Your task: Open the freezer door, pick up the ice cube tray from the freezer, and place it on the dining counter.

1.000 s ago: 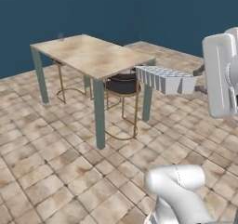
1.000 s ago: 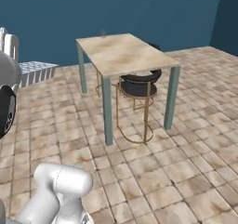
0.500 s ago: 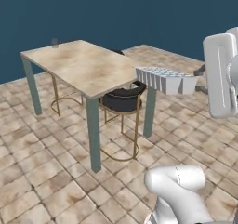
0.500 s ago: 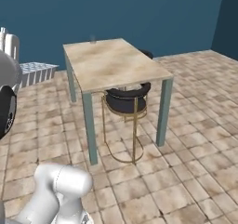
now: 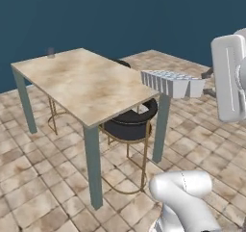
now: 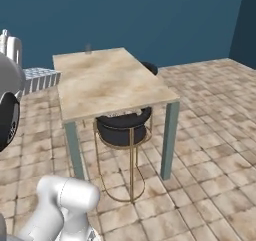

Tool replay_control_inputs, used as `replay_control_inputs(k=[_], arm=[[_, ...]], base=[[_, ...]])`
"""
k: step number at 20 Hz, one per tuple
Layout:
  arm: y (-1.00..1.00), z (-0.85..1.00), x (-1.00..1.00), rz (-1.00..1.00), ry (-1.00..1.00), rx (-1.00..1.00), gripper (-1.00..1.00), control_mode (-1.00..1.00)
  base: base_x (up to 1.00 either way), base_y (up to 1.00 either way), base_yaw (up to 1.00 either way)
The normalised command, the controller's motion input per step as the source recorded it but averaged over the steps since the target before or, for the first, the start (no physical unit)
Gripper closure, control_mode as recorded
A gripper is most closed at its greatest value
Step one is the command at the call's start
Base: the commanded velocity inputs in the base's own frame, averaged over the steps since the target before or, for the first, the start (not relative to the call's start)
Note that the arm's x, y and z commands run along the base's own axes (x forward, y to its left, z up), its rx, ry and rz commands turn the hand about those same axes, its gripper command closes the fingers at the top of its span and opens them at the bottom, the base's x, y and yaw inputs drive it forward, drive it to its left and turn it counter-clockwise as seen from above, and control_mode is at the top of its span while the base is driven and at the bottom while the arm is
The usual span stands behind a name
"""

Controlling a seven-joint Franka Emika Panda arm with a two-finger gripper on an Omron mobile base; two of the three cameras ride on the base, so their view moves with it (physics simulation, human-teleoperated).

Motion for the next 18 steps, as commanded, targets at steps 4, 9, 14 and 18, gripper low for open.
replay_control_inputs(k=[4,9,14,18], arm=[[0.0,0.0,0.0,0.0,0.0,0.0,1.0,1.0],[0.0,0.0,0.0,0.0,0.0,0.0,1.0,1.0],[0.0,0.0,0.0,0.0,0.0,0.0,1.0,1.0],[0.0,0.0,0.0,0.0,0.0,0.0,1.0,1.0]], base=[[1.0,0.0,0.02],[0.94,0.0,0.0],[0.86,0.0,0.0],[0.79,0.0,0.0]])
